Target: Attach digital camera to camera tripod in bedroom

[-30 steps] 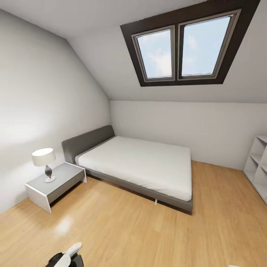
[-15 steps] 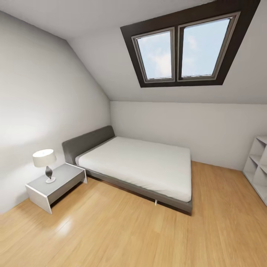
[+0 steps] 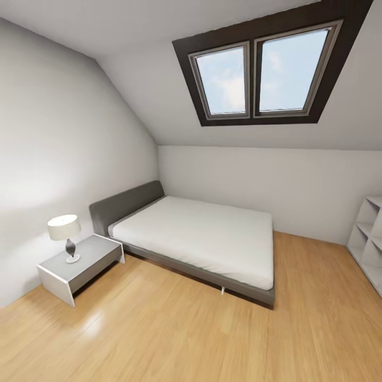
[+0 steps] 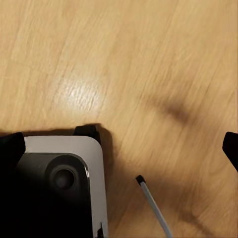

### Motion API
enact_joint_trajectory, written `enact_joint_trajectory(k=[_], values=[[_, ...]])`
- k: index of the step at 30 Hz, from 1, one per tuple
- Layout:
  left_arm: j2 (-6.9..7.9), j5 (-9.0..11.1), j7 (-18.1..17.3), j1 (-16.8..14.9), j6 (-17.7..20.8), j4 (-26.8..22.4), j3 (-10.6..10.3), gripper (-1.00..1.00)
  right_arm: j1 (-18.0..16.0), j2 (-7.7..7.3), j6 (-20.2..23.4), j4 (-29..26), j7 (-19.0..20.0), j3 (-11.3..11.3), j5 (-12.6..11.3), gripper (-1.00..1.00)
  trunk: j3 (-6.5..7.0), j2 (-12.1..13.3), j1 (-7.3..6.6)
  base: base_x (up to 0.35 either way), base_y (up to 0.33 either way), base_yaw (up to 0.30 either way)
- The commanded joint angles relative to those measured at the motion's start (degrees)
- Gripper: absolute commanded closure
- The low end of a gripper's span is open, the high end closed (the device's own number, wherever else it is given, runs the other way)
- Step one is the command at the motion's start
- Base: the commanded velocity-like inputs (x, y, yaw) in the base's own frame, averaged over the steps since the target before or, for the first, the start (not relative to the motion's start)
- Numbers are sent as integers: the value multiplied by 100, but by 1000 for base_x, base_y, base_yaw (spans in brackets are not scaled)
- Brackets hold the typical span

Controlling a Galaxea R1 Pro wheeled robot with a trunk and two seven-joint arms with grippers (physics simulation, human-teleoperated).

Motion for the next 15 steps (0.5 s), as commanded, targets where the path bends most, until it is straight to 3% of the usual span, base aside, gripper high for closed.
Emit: enact_joint_trajectory(k=[1,10,15], values=[[-1,29,22,-3,-11,-3,-50,100,-7,17,-33,18,10,-50,52,-100,9,34,-21,0,0,0],[12,16,-92,-1,-14,-8,-52,100,-2,127,-3,19,7,-50,52,-100,171,395,-219,0,0,0],[97,30,-802,-1,-1,-4,-58,100,-2,140,-2,19,-7,-50,52,-100,261,596,-329,0,0,0]])
